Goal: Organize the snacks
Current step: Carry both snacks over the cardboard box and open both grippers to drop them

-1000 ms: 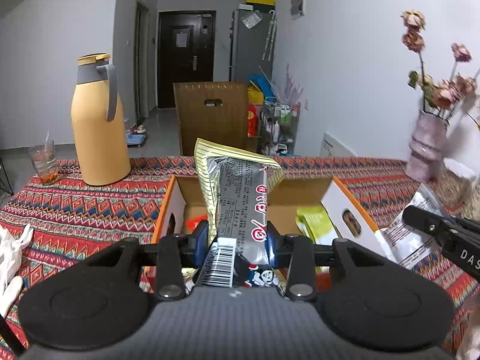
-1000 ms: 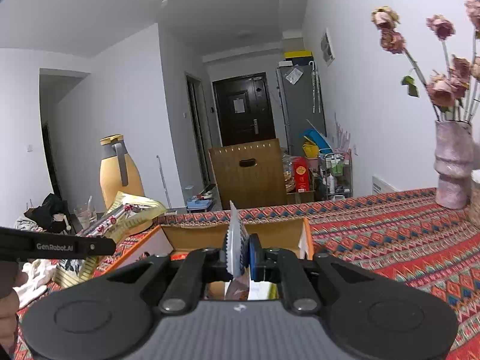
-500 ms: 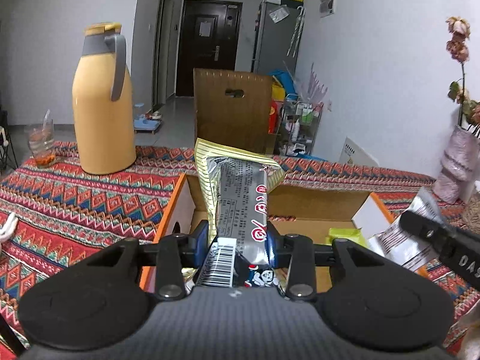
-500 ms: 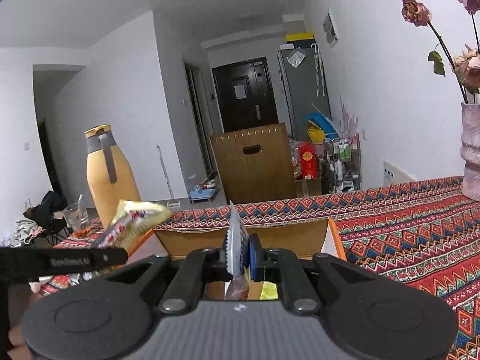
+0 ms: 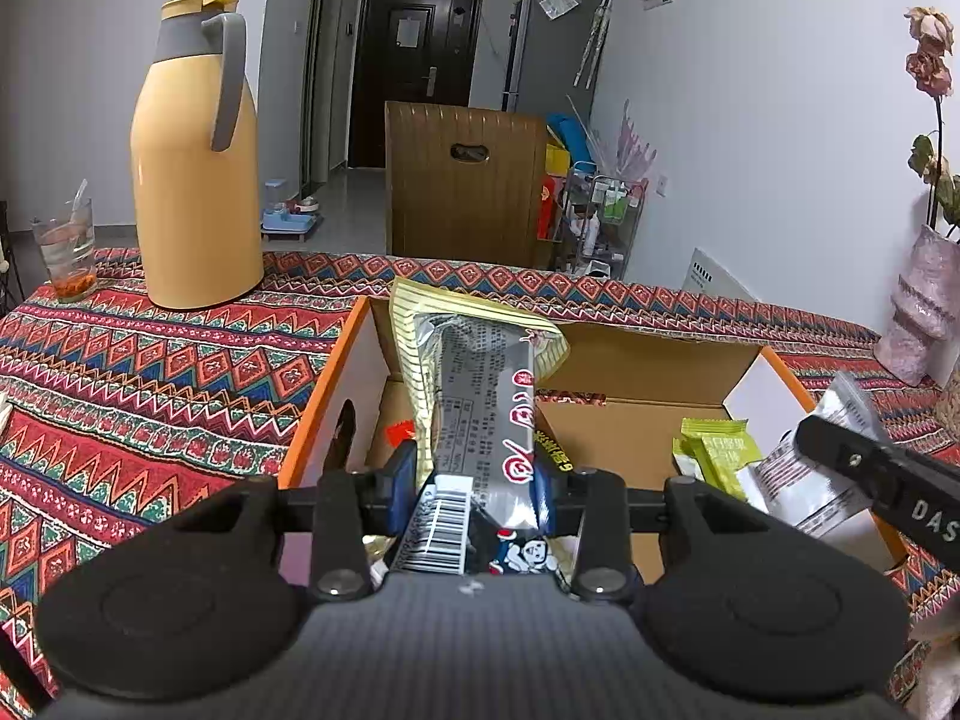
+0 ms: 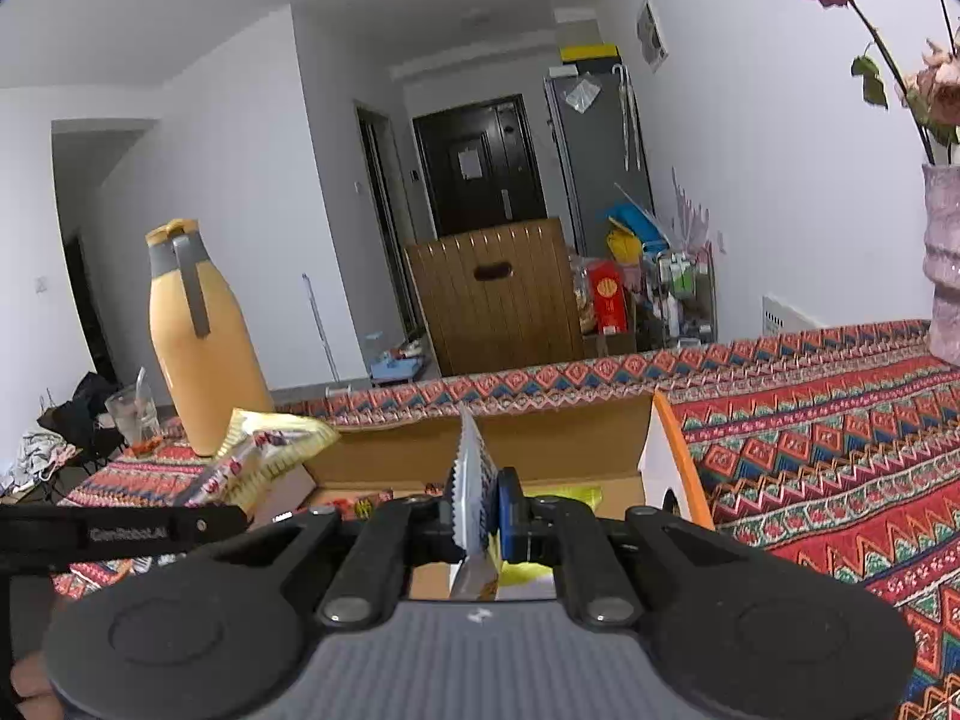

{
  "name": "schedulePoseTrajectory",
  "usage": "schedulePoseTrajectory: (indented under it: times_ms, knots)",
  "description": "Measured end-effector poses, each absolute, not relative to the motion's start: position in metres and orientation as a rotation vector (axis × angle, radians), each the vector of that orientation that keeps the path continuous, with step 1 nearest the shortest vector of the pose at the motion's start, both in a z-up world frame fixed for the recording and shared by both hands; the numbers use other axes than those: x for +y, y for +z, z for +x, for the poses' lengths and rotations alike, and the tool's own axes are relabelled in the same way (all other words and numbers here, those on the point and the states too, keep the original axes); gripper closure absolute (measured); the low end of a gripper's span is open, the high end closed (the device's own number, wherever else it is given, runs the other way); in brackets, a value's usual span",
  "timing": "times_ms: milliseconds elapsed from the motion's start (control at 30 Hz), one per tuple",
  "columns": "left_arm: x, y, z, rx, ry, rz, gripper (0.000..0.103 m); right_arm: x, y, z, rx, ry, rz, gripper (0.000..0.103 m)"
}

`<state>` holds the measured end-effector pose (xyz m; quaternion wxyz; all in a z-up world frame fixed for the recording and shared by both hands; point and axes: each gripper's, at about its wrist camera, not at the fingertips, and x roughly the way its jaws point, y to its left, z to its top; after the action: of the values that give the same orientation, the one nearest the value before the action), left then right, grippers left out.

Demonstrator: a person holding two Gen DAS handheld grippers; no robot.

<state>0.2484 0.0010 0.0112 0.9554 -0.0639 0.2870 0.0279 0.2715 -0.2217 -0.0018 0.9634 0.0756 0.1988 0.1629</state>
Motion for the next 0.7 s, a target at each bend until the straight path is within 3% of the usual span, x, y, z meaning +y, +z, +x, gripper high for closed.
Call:
schedulePoseTrajectory:
  times_ms: [200, 267, 333, 367, 400, 433, 467, 500, 567, 700]
  knots:
    - [-0.002, 0.011, 0.247, 0.579, 0.049, -0.123, 0.061, -0.218, -0.006, 0.273, 0.416, 0.325, 0.138, 0.092]
    - [-0.002, 0.012, 0.246, 0.57, 0.06, -0.122, 0.042, -0.217, -0.008, 0.273, 0.421, 0.315, 0.127, 0.089]
    - [-0.001, 0.013, 0.244, 0.559, 0.068, -0.12, 0.035, -0.218, -0.009, 0.272, 0.422, 0.297, 0.122, 0.087]
    - [-0.001, 0.014, 0.244, 0.555, 0.076, -0.119, 0.029, -0.219, -0.008, 0.272, 0.424, 0.294, 0.125, 0.077]
    - [-0.001, 0.015, 0.243, 0.55, 0.081, -0.12, 0.026, -0.221, -0.008, 0.272, 0.424, 0.29, 0.129, 0.056]
    - [0.0, 0.015, 0.242, 0.544, 0.086, -0.122, 0.016, -0.223, -0.008, 0.27, 0.421, 0.279, 0.134, 0.042]
    - [0.0, 0.016, 0.241, 0.536, 0.095, -0.124, 0.005, -0.225, -0.007, 0.269, 0.413, 0.267, 0.138, 0.019]
    - [0.0, 0.017, 0.24, 0.526, 0.108, -0.123, 0.001, -0.226, -0.006, 0.266, 0.401, 0.258, 0.138, 0.008]
    - [0.0, 0.019, 0.237, 0.508, 0.119, -0.124, 0.0, -0.228, -0.004, 0.264, 0.396, 0.259, 0.14, 0.001]
    - [0.0, 0.02, 0.237, 0.508, 0.12, -0.126, 0.0, -0.228, -0.004, 0.262, 0.413, 0.258, 0.141, 0.0]
